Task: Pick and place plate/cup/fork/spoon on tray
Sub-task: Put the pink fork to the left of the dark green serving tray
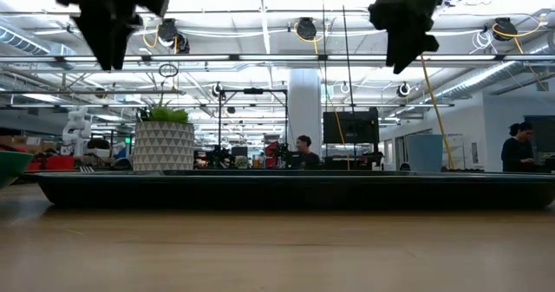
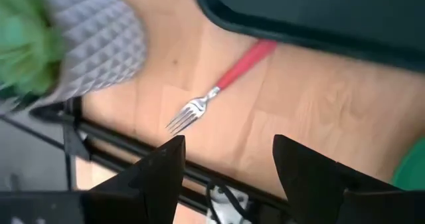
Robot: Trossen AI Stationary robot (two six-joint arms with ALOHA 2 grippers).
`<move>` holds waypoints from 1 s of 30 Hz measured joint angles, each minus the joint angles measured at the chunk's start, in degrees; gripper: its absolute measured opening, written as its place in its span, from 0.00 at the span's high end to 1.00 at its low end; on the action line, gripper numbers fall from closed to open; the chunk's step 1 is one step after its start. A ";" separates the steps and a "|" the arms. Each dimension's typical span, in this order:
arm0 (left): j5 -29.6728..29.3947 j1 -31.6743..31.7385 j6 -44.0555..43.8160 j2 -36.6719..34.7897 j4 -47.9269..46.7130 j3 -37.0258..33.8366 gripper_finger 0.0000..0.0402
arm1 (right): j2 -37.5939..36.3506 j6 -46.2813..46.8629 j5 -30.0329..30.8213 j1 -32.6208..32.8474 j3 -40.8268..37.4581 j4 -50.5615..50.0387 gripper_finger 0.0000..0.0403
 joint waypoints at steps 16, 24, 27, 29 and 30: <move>15.30 14.22 -16.21 -0.05 14.35 -17.81 0.42 | -9.64 10.59 0.00 4.67 -4.58 0.98 0.63; 9.58 9.87 8.11 0.24 15.45 -18.04 0.42 | -12.68 12.88 -0.38 6.48 -9.15 0.97 0.63; 9.26 9.09 17.78 0.24 18.25 -18.04 0.42 | -13.51 14.85 -2.85 7.14 -10.67 1.00 0.63; 9.15 8.93 23.22 0.24 20.08 -18.04 0.43 | -14.05 16.50 -4.72 7.65 -11.59 1.16 0.63; 9.01 9.01 25.46 0.24 20.95 -18.04 0.45 | -14.30 17.31 -5.75 7.97 -12.11 1.36 0.63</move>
